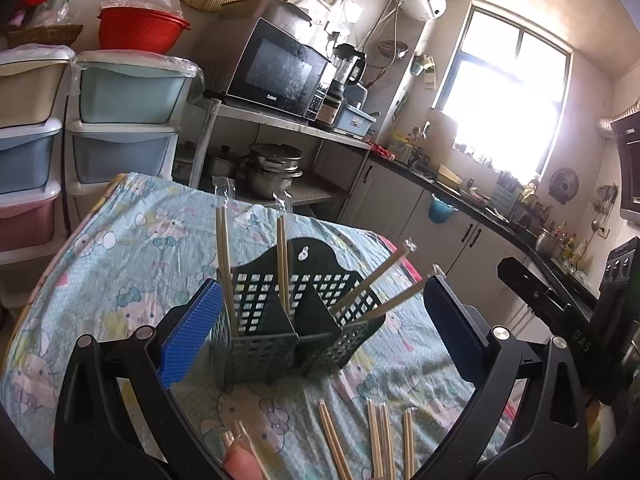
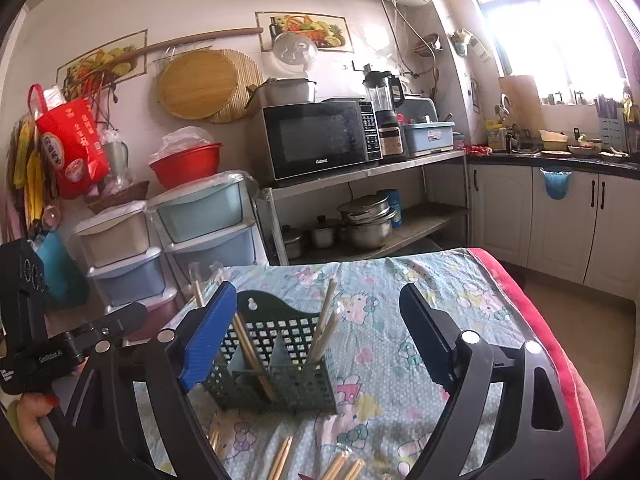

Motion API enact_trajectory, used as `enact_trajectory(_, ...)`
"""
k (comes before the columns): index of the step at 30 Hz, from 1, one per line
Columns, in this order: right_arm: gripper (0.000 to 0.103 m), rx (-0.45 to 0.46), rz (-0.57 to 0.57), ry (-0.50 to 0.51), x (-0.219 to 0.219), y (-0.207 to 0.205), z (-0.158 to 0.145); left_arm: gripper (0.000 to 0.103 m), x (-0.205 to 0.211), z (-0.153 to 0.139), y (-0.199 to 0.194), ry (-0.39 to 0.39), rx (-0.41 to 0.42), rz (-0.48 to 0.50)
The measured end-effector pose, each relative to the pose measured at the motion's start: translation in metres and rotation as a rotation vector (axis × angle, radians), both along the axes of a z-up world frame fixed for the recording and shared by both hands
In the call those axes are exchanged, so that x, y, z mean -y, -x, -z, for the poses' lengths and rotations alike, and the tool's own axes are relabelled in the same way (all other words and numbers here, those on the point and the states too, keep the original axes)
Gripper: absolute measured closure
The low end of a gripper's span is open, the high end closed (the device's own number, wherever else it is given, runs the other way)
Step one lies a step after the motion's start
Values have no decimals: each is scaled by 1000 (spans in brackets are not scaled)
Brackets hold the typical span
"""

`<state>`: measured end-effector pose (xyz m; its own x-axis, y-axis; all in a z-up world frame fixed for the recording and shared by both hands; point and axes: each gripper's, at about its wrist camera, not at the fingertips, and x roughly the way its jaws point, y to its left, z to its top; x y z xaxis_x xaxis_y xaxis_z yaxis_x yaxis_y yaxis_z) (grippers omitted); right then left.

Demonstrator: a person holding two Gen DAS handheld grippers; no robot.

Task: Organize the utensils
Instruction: 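Withdraw both open tools from the basket toward the remaining chopsticks, then lower the left tool onto a wrapped chopstick pair while the right tool approaches another pair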

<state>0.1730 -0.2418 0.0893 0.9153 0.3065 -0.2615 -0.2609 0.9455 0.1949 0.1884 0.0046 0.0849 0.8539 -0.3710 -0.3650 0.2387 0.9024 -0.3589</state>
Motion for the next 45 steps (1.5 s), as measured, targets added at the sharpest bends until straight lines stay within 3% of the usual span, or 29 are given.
enact_trajectory(18, 21, -27, -73, 89, -21, 35, 9, 10, -12, 26, 28, -10, -76, -17)
enact_trajectory(33, 21, -127, -125, 133, -19, 45, 38, 10, -15, 48, 36, -60, -146, -26)
enact_trajectory(42, 33, -215, -150, 150, -13, 45, 64, 11, -18, 70, 36, -64, -219, -8)
enact_trajectory(45, 39, -248, -157, 163, -12, 44, 74, 25, -17, 79, 36, -79, -242, -5)
